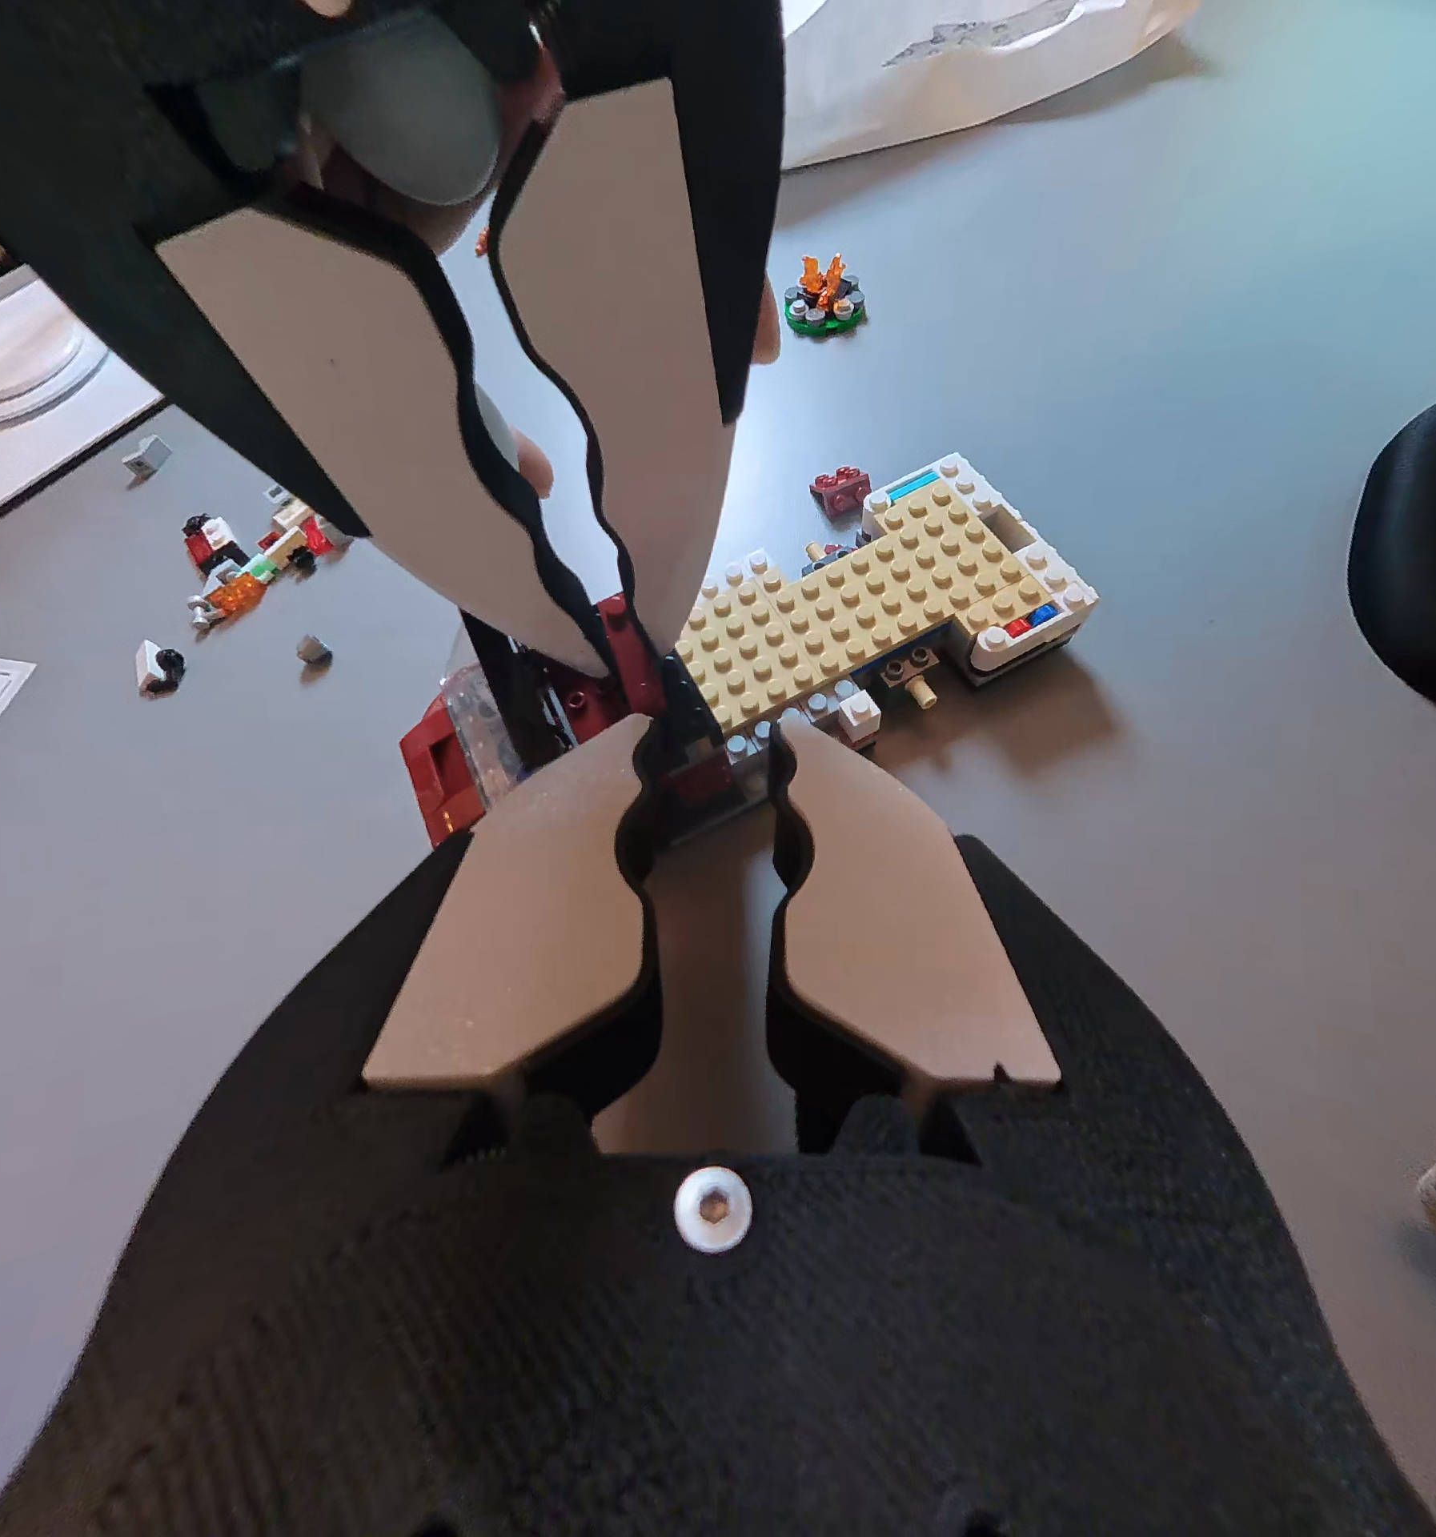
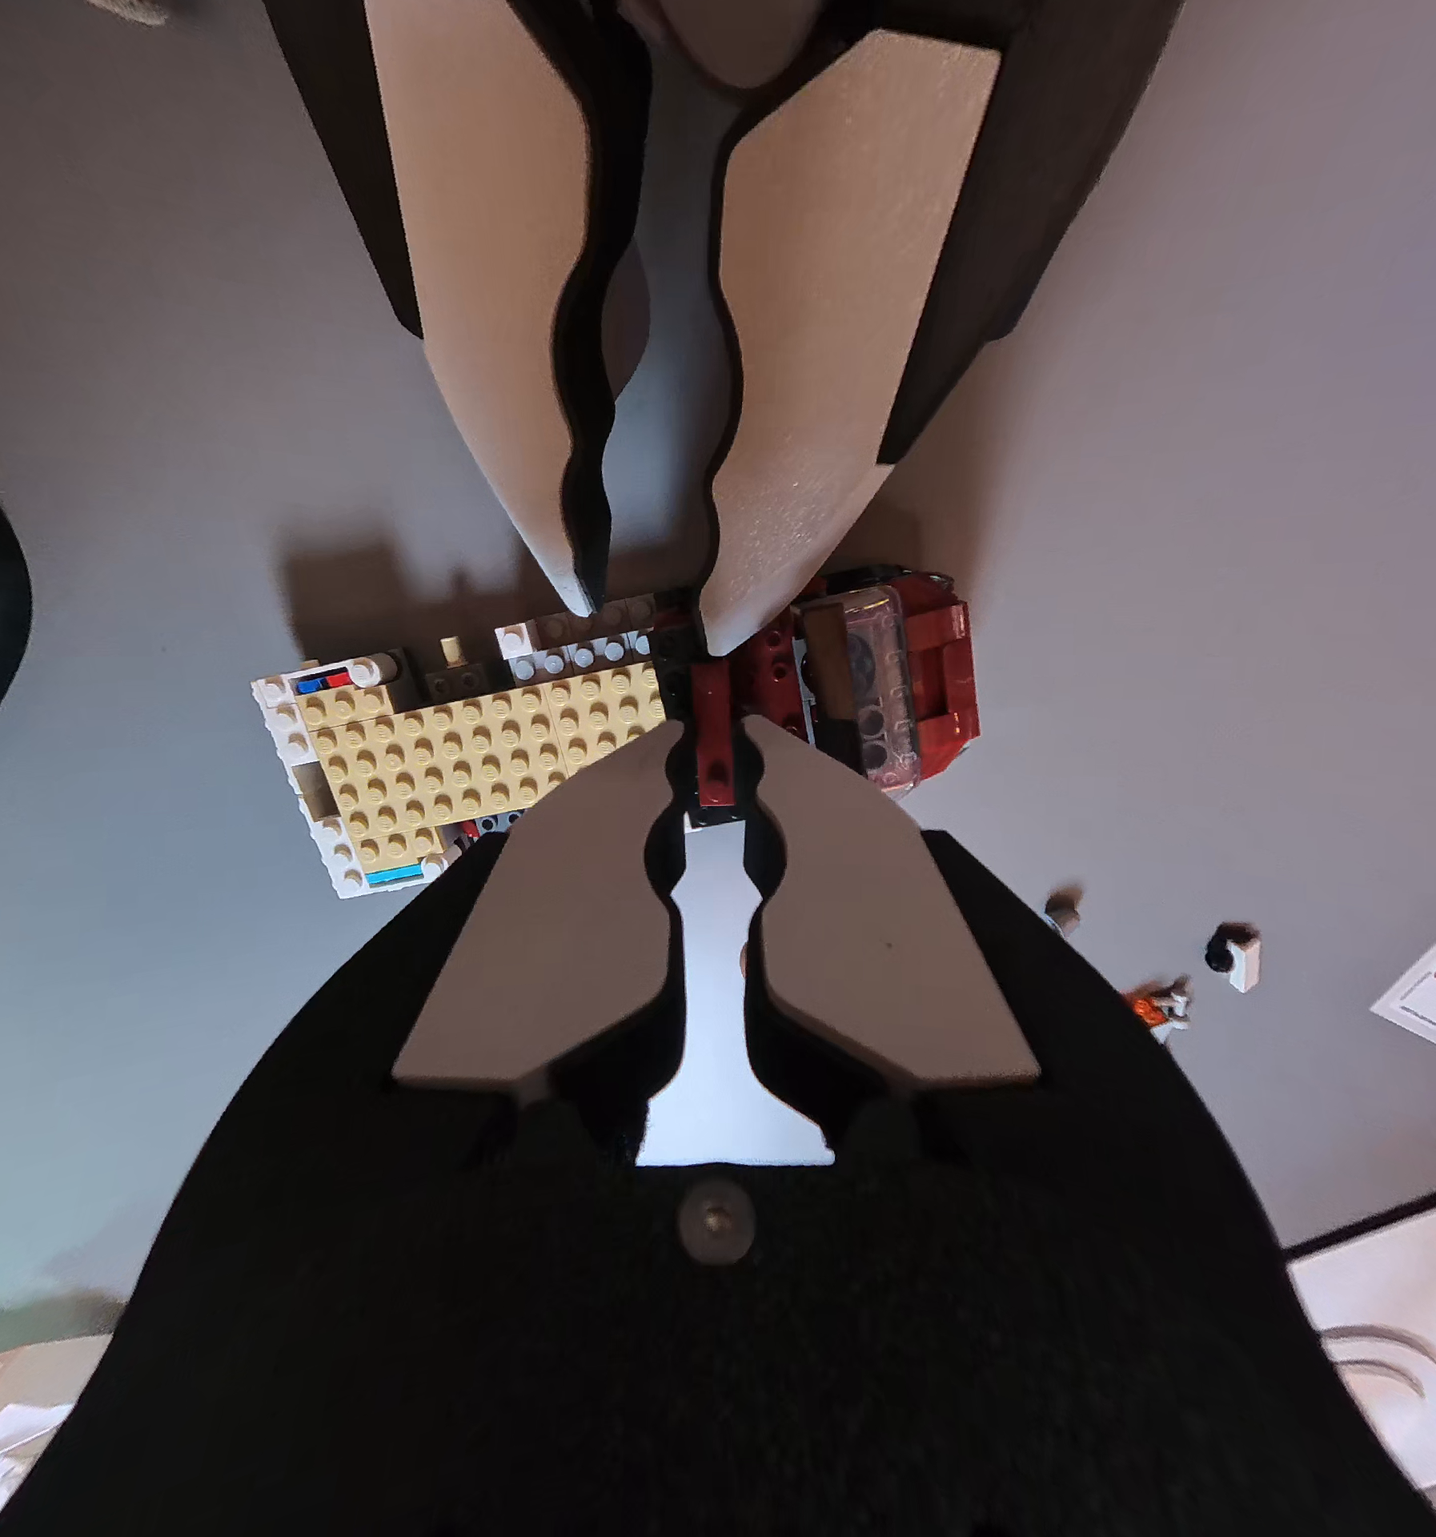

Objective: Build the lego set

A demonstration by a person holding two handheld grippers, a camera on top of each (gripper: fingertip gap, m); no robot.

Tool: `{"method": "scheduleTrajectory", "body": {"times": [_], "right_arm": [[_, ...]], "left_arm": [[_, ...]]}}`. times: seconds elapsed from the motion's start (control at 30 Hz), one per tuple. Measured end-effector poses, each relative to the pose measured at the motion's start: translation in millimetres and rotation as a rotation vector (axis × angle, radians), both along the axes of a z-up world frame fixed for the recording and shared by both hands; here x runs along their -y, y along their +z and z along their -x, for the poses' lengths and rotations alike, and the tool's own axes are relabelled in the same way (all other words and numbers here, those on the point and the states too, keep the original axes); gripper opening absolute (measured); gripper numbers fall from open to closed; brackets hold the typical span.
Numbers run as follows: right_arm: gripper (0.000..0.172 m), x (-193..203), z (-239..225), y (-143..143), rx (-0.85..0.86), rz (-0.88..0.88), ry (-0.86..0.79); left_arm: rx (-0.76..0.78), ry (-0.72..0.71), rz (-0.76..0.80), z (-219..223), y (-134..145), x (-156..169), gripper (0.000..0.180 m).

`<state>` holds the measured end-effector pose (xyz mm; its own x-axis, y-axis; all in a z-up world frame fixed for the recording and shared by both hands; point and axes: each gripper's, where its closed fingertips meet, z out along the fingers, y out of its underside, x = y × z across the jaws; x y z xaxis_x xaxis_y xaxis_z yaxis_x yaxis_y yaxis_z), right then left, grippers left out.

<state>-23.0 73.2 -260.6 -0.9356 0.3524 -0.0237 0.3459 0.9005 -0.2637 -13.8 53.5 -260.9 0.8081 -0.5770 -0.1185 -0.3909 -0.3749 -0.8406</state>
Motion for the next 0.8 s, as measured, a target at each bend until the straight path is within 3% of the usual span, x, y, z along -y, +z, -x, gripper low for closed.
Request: {"method": "scheduleTrajectory", "body": {"times": [0.8], "right_arm": [[0.016, -0.6, -2.0, 6.3, -0.017, 0.035, -0.081]], "left_arm": [[0.003, 0.006, -0.005, 1.6, 2.8, 1.3, 0.025]]}}
